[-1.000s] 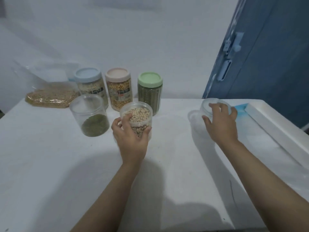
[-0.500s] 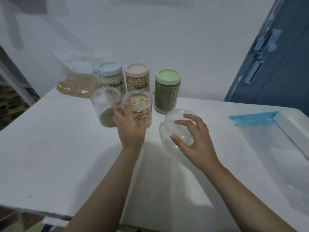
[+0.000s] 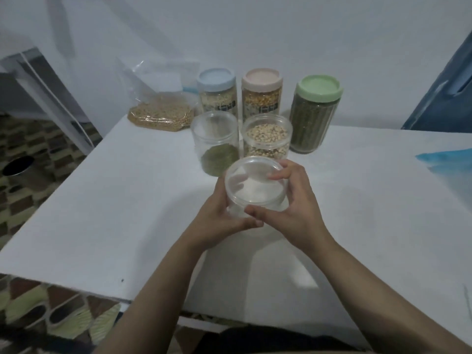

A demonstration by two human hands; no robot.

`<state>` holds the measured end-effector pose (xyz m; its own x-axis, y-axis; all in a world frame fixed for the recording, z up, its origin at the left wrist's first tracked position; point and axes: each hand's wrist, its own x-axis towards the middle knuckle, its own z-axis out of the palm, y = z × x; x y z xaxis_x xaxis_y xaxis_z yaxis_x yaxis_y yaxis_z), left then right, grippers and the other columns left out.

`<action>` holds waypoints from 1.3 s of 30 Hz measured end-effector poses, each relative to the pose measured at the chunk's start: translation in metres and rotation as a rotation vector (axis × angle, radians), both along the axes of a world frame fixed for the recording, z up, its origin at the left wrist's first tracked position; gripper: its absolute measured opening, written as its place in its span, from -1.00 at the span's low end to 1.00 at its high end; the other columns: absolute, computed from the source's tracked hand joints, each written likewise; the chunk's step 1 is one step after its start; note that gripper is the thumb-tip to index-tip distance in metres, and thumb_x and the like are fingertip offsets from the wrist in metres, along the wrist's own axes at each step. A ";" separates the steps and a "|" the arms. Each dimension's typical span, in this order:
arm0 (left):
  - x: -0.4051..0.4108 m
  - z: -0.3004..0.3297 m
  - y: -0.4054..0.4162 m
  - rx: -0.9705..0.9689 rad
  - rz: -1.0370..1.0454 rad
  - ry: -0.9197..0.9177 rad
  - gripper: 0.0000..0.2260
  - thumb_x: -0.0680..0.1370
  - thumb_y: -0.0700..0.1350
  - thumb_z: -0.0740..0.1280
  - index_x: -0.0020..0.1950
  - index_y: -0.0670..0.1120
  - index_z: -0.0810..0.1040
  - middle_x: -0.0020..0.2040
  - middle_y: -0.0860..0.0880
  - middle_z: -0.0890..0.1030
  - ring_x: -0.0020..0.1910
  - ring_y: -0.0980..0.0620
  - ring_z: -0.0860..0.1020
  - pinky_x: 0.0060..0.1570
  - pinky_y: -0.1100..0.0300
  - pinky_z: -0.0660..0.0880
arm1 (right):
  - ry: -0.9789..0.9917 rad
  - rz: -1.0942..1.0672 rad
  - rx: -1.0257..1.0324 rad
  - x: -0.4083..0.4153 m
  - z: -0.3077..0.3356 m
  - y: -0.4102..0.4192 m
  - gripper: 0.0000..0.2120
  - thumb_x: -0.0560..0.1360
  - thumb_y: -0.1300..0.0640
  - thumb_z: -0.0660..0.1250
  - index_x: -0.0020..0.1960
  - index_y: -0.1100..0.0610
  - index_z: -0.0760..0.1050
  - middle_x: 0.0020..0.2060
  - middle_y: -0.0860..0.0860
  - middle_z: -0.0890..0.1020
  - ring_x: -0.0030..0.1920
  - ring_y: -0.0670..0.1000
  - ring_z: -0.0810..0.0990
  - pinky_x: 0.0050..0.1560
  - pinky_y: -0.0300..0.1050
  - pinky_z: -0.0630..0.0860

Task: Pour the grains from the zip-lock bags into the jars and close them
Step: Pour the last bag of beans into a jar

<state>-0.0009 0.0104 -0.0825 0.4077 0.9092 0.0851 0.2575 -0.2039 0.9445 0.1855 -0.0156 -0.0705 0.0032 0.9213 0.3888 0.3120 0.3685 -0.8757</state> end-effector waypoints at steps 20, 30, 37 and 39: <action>-0.091 0.003 0.056 -0.052 -0.305 -0.089 -0.16 0.25 -0.04 0.60 0.42 0.20 0.25 0.33 0.26 0.47 0.40 0.21 0.39 0.29 0.31 0.39 | 0.075 -0.154 -0.037 -0.077 0.008 -0.017 -0.34 0.49 -0.12 0.42 0.44 -0.24 0.11 0.40 -0.10 0.33 0.27 -0.07 0.55 0.31 -0.14 0.44; -0.094 0.000 0.054 -0.108 -0.384 -0.101 -0.10 0.25 -0.10 0.61 0.48 0.12 0.24 0.43 0.05 0.42 0.46 0.10 0.34 0.43 0.04 0.32 | 0.031 -0.026 -0.025 -0.075 0.056 0.001 -0.58 0.31 -0.02 0.56 0.11 -0.08 0.53 0.40 -0.08 0.45 0.43 -0.12 0.39 0.38 -0.05 0.39; -0.075 -0.013 0.031 -0.049 -0.188 -0.099 -0.17 0.26 0.08 0.58 0.43 0.28 0.23 0.42 0.20 0.39 0.45 0.21 0.31 0.47 0.03 0.28 | 0.031 -0.773 -0.047 -0.019 0.035 -0.010 -0.82 0.58 -0.04 0.33 -0.14 0.01 0.46 -0.23 0.02 0.54 -0.23 0.06 0.54 -0.18 -0.10 0.45; -0.070 -0.013 0.025 -0.045 -0.162 -0.096 -0.15 0.28 0.10 0.57 0.46 0.28 0.19 0.41 0.25 0.37 0.45 0.22 0.31 0.48 0.00 0.27 | -0.057 -0.797 -0.230 -0.007 -0.004 -0.010 -0.91 0.57 0.08 0.33 0.06 0.03 0.47 -0.26 0.00 0.54 -0.25 0.12 0.55 -0.19 -0.08 0.43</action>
